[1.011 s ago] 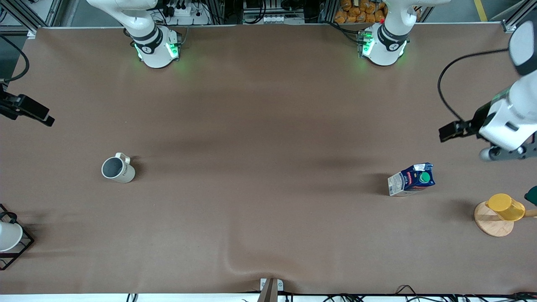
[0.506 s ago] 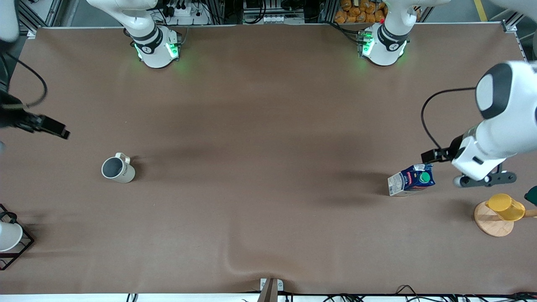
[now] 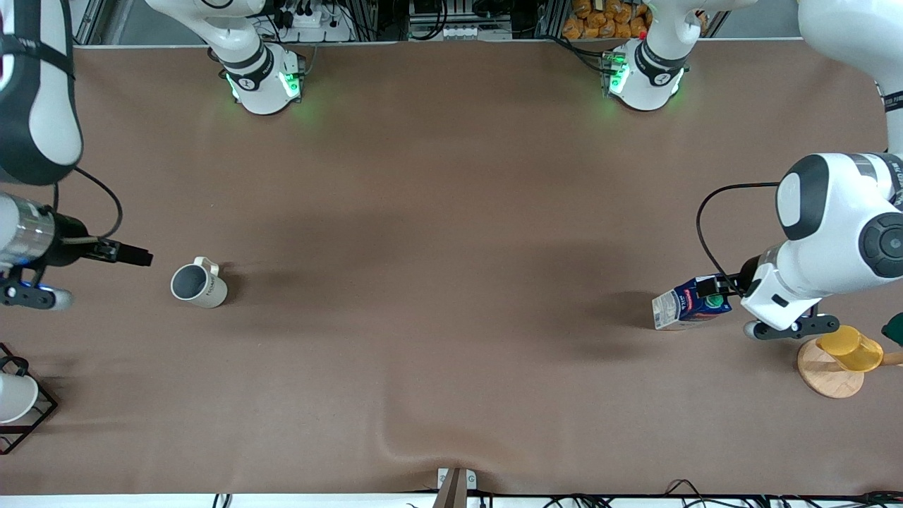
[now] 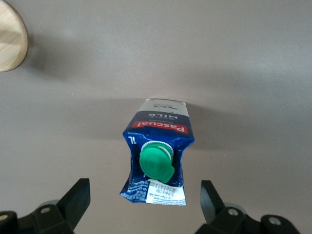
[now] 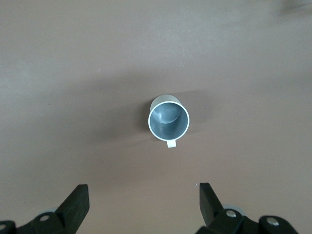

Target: Place milk next to cup

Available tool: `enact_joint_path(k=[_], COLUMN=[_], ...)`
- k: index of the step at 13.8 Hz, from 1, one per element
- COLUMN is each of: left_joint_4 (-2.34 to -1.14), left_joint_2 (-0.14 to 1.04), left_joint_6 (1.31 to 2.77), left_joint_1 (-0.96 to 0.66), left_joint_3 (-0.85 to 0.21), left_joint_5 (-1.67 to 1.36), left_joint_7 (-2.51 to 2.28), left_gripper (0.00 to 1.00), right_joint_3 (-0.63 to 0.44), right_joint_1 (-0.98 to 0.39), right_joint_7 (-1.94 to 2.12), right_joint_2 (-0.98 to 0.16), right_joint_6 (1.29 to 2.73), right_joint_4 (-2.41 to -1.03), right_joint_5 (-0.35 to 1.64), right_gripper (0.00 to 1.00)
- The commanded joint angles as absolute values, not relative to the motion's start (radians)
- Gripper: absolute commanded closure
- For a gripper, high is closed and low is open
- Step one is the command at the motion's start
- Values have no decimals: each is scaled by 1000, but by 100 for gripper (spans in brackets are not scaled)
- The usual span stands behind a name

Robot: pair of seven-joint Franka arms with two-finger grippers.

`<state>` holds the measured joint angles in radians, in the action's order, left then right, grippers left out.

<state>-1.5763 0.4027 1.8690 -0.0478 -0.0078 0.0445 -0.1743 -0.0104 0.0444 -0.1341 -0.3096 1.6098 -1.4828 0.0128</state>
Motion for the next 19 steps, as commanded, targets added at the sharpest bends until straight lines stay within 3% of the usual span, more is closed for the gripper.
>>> enact_joint_path(k=[1,7,12,17,18,19], left_joint_4=[-1574,-1572,-1572,-1571,-1571,-1569], left_joint_2=[420,440,469,483,486,486], left_joint_6=[1899,1910,1919,1922,1922,1922], left_joint_1=[-46,-55,-60,-49,-48,-48], left_joint_3=[-12,-12,-12,-12,-12,-12], left_joint_5=[51,38,51,51,51,49], left_joint_7=[-184,-198,-198,-195,-192,-192], left_gripper=[0,0,0,0,5,24], right_joint_3=[-11,-11,-11,-9,-9,-8], right_joint_1=[63,170,176,160,160,160], right_joint_7=[-48,171,207,212,212,219], right_joint_2=[-357,-477,-492,-489,-486,-479], right_joint_6=[1681,1810,2077,2100,2102,2102], right_joint_4=[-1466,-1498,-1704,-1790,-1808,-1827], right_joint_5=[2,-14,-18,-18,-17,-18], right_gripper=[0,0,0,0,0,0])
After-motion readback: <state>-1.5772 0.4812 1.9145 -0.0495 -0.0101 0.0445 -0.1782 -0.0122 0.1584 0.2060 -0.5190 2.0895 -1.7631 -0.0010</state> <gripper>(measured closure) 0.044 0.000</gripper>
